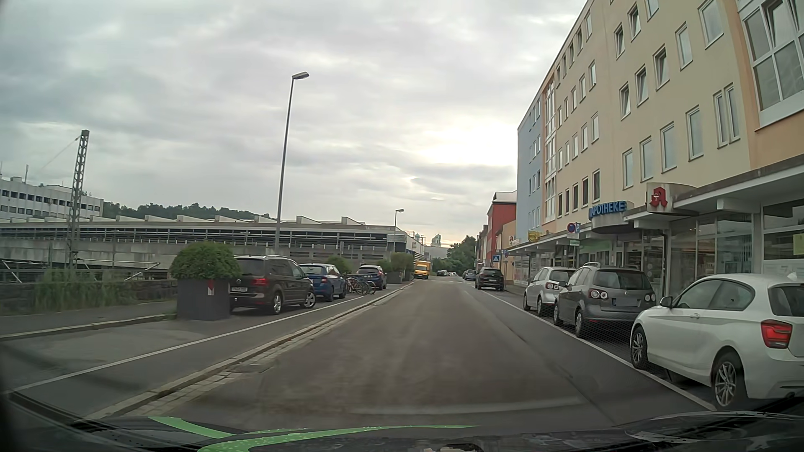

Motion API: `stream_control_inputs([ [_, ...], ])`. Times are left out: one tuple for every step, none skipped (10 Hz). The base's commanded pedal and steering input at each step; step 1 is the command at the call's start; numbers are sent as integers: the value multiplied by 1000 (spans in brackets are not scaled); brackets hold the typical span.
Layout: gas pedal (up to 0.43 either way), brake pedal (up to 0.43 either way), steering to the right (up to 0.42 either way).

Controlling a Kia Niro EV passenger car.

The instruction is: Follow the waypoints while adhering to traffic rules and regulations

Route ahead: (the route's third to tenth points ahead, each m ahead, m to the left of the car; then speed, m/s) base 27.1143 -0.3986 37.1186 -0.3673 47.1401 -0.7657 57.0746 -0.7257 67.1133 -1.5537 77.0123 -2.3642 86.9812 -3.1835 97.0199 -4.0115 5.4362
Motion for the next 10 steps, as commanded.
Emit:
stream_control_inputs([
  [209, 0, 134],
  [209, 0, 116],
  [209, 0, 100],
  [209, 0, 83],
  [209, 0, 69],
  [209, 0, 54],
  [209, 0, 39],
  [209, 0, 27],
  [177, 0, 14],
  [177, 0, 5],
])
